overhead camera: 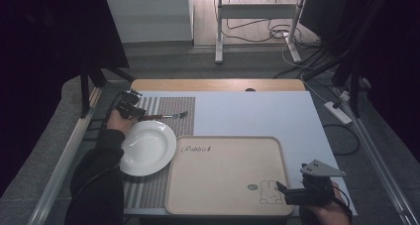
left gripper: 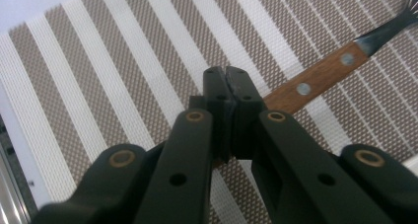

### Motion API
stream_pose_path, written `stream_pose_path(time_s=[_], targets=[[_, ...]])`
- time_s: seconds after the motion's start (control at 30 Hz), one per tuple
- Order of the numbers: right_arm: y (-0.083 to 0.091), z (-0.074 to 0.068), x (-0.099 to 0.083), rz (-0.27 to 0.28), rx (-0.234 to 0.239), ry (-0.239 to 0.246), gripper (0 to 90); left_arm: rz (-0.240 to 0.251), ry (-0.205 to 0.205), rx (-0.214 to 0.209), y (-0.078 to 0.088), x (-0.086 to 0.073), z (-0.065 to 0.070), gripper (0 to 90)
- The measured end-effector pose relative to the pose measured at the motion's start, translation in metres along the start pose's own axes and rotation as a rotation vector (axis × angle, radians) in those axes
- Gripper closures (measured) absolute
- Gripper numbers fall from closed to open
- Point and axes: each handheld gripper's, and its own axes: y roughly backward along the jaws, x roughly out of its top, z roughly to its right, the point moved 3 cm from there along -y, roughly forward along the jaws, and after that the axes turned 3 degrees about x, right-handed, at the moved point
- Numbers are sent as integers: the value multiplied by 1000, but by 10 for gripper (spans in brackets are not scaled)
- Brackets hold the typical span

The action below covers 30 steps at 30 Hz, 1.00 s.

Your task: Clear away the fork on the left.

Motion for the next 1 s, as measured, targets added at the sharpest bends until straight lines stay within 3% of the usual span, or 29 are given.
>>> stream_pose_path(time_s=[0.17, 0.33, 0.53, 0.6, 0.63, 0.77, 0.8, 0.83, 0.87, 0.9, 1.0], targets=[[0, -2, 0, -2, -1, 20, 0, -19, -10, -36, 2, -7, 3, 875], [-1, -2, 0, -7, 3, 15, 0, -60, -63, -68, 7, -12, 10, 888], [-1, -2, 0, -10, 4, 16, 0, -59, -58, -81, 8, -11, 9, 887], [-1, -2, 0, -8, 4, 15, 0, -33, -44, -76, 11, -8, 7, 832], [-1, -1, 0, -7, 3, 14, 0, -20, -37, -76, 12, -6, 7, 735], [-1, -1, 0, -9, 5, 14, 0, 23, -50, -104, 17, 2, 10, 633], [-1, -2, 0, -9, 5, 16, 0, 25, -55, -111, 17, 5, 11, 508], [-1, -2, 0, -9, 5, 16, 0, 27, -61, -110, 16, 7, 13, 508], [-1, -2, 0, -9, 4, 16, 0, 29, -64, -113, 16, 9, 15, 464], [-1, -2, 0, -3, 4, 20, 0, 35, -69, -133, 14, 14, 19, 359], [-1, -2, 0, -2, 3, 22, 0, 33, -72, -149, 11, 18, 23, 281]])
